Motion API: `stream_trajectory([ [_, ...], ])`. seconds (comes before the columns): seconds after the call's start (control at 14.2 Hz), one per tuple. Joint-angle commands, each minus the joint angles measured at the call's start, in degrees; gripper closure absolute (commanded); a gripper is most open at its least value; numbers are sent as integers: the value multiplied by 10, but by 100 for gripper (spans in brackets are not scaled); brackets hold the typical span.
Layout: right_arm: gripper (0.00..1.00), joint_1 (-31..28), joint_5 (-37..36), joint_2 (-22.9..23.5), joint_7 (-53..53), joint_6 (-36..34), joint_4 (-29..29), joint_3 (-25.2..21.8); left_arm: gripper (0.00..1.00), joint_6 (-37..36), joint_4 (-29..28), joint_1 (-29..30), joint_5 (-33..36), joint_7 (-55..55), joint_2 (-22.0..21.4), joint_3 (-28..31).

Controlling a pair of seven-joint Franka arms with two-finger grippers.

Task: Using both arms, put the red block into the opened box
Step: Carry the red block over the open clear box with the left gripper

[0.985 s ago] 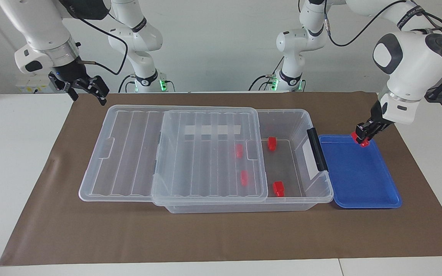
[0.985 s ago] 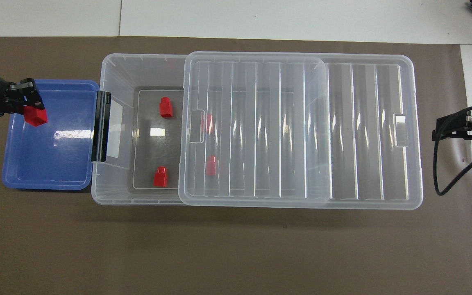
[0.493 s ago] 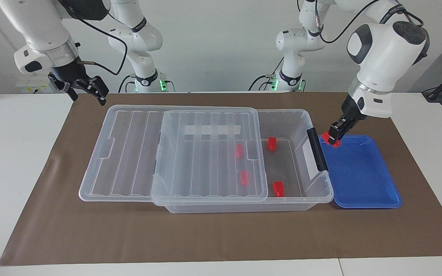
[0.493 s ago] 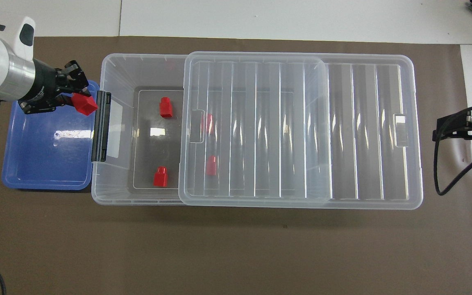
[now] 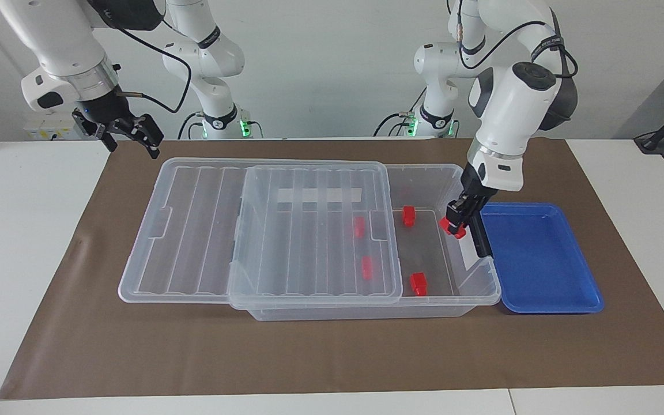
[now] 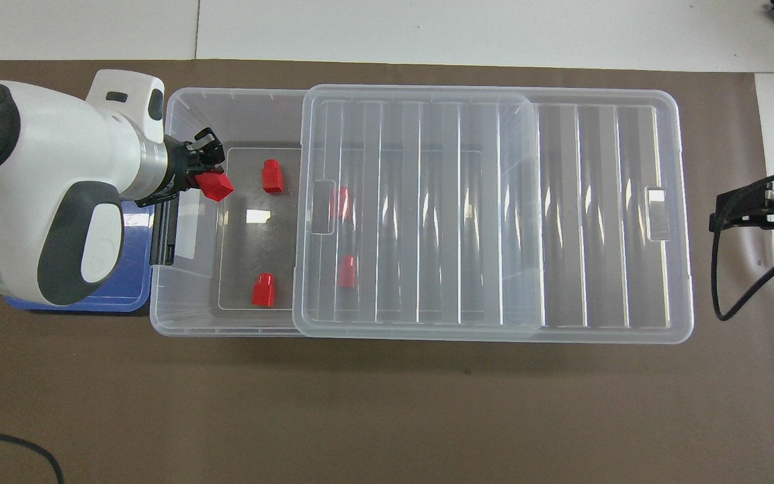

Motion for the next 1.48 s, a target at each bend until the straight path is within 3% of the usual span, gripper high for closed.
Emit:
stream_trajectory([
  [0.0, 0, -10, 13, -11, -18, 7, -14, 3, 94, 22, -53, -28, 41, 1, -21, 9],
  [0.21, 0, -10, 13, -11, -18, 7, -14, 3, 94, 59, -103, -47, 68, 7, -21, 9],
  [0.56, 0, -10, 13, -11, -18, 7, -14, 3, 94, 67, -108, -48, 75, 51, 2, 9],
  [0.7, 0, -10, 13, -11, -17, 14, -14, 3, 94, 94, -111, -59, 78, 61, 36, 9],
  [0.91, 0, -10, 13, -11, -18, 13, -14, 3, 92, 117, -109, -71, 136, 61, 83, 9],
  [1.41, 0, -10, 13, -11, -16, 15, -14, 3, 87, 135, -111, -70, 139, 57, 87, 9],
])
